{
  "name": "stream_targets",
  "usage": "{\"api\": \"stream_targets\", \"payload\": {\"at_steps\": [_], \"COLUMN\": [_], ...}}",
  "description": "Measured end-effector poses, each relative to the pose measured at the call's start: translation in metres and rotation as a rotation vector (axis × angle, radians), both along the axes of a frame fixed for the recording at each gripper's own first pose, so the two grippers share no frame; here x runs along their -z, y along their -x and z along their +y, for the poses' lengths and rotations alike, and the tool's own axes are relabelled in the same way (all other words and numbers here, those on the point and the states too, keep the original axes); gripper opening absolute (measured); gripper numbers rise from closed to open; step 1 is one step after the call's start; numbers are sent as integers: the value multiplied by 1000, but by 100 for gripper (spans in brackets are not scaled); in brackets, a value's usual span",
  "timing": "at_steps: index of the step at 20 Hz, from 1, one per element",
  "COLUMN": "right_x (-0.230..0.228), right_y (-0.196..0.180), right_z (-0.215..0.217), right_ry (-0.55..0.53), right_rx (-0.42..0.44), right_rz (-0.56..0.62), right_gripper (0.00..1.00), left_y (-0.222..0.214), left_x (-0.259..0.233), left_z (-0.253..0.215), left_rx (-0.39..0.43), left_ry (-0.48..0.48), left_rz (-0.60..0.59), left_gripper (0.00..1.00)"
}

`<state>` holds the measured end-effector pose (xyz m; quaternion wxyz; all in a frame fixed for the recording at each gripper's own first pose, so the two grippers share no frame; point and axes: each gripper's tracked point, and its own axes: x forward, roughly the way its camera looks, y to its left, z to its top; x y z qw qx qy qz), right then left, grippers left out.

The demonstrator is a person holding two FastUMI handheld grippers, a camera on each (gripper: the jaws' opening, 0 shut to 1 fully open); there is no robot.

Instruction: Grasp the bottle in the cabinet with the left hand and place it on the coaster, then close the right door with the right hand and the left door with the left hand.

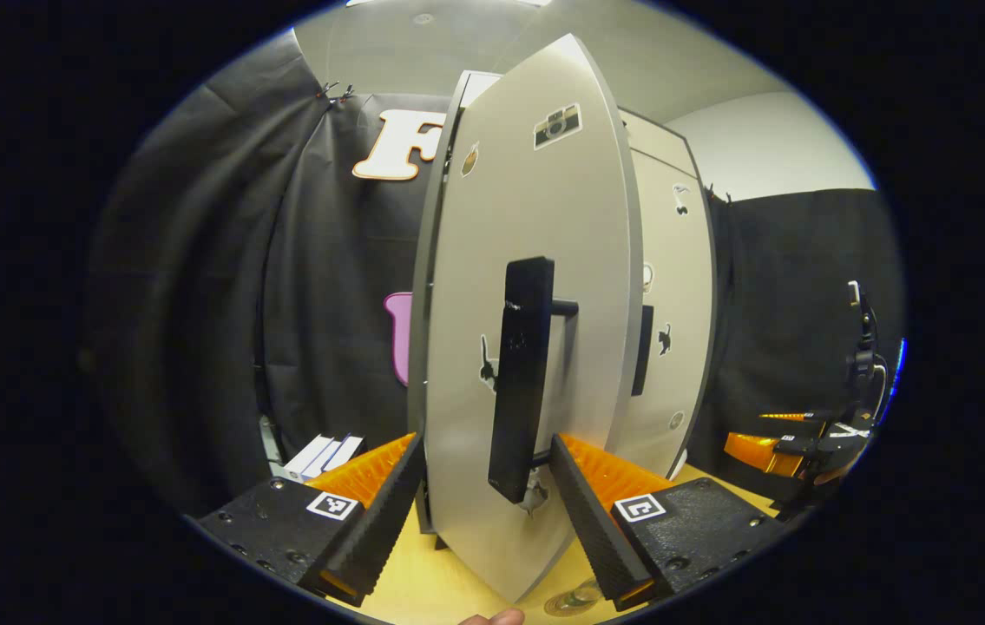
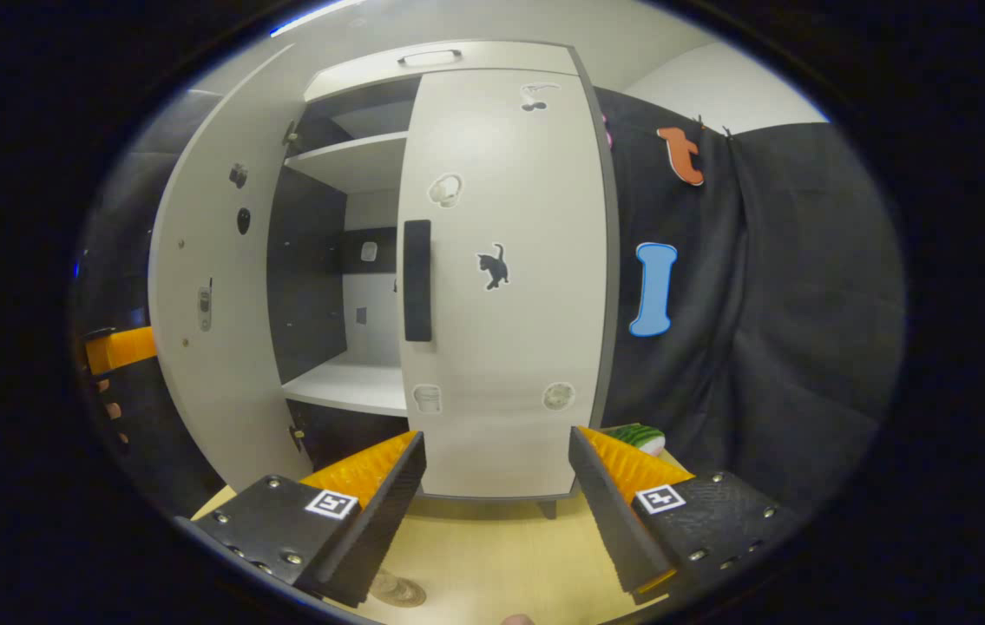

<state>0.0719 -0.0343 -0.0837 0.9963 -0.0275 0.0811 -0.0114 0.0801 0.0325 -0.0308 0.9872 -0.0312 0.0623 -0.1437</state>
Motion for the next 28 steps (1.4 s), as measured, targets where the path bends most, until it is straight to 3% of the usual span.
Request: {"api": "stream_targets", "payload": {"at_steps": [2,3,8,10,14,18,28], "right_x": [-1,-1,-4,-5,-6,-3,3], "right_y": [0,2,3,6,9,9,8], "right_z": [-7,-12,-25,-31,-49,-65,-56], "right_ry": [-8,-12,-26,-29,-36,-50,-55], "right_rx": [8,14,23,29,48,70,34], "right_rz": [2,2,0,-2,-2,6,18], "right_gripper": [100,100,100,100,100,100,100], "left_y": [-3,-5,-25,-37,-62,-85,-114], "left_x": [2,2,6,8,11,14,25], "left_z": [-10,-15,-48,-63,-92,-110,-128], "left_rx": [5,8,1,4,11,3,-44], "left_ry": [12,6,-50,-52,-15,-38,-64], "left_rz": [2,3,-7,0,22,3,1], "left_gripper": [87,92,92,97,95,95,92]}}
